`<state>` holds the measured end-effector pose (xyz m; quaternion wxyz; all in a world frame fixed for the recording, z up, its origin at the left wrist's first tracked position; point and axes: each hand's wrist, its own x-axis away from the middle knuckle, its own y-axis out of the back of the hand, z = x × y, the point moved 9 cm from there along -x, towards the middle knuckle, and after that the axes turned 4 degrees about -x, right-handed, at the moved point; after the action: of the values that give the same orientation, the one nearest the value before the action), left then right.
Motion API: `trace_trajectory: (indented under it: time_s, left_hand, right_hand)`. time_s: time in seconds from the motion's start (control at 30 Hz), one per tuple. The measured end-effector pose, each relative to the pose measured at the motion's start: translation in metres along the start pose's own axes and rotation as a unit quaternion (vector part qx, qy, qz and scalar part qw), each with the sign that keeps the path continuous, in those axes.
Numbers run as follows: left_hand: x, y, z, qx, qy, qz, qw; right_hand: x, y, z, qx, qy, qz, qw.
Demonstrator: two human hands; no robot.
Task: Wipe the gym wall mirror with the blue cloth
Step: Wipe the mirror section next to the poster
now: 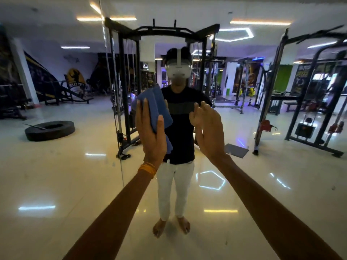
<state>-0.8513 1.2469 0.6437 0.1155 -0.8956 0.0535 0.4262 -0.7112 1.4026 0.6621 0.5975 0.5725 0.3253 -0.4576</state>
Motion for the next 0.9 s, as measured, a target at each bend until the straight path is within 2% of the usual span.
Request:
trace_trajectory:
  time_s: [0.07,0.13,0.23,0.3,0.47,0.6,0.63,0.67,0.73,0.77,0.8,0.83,0.9]
  left_hand:
    - [-0.027,-0.022,-0.017,-0.092,-0.098,0.05,0.99]
    - [-0.041,-0.036,-0.022,-0.17,-0.179,0.063,0.967]
    - [-0.056,-0.053,-0.001,-0.298,-0.238,0.088,0.92]
    - [-0.063,-0.065,0.014,-0.357,-0.255,0.104,0.893]
    - [-0.052,-0.078,0.024,-0.393,-0.312,0.111,0.858]
    - [-0.045,-0.105,-0.003,-0.394,-0.472,0.187,0.766]
    - [-0.053,-0.11,-0.011,-0.395,-0.482,0.18,0.761]
    - [-0.066,-0.112,-0.019,-0.393,-0.464,0.16,0.778]
    - [-0.081,-0.114,-0.025,-0.37,-0.368,0.105,0.846]
    - [-0.074,-0.118,-0.026,-0.36,-0.332,0.094,0.867]
    - [-0.051,-0.13,-0.024,-0.358,-0.333,0.106,0.866]
    - [-0.017,-0.146,-0.019,-0.366,-0.372,0.138,0.842]
    - [0.054,-0.169,0.005,-0.394,-0.463,0.213,0.765]
  right_hand:
    - [-0.03,0.006,-0.01,-0.024,-0.029,-0.029,0.999]
    - [-0.05,0.002,-0.021,0.001,-0.045,-0.028,0.999]
    - [-0.055,-0.008,-0.036,0.082,-0.038,-0.002,0.996]
    - [-0.052,-0.01,-0.04,0.092,-0.021,-0.006,0.996]
    - [-0.046,0.0,-0.055,0.169,0.03,-0.004,0.985]
    - [-0.048,0.018,-0.085,0.25,0.006,0.004,0.968]
    - [-0.049,0.02,-0.094,0.282,-0.006,0.023,0.959]
    - [-0.05,0.024,-0.103,0.305,-0.013,0.039,0.952]
    - [-0.048,0.035,-0.12,0.316,-0.01,0.028,0.948]
    - [-0.044,0.044,-0.128,0.296,-0.009,0.004,0.955]
    - [-0.037,0.051,-0.136,0.268,-0.001,-0.024,0.963]
    - [-0.027,0.056,-0.14,0.244,0.014,-0.046,0.969]
    - [-0.003,0.058,-0.147,0.21,0.05,-0.045,0.975]
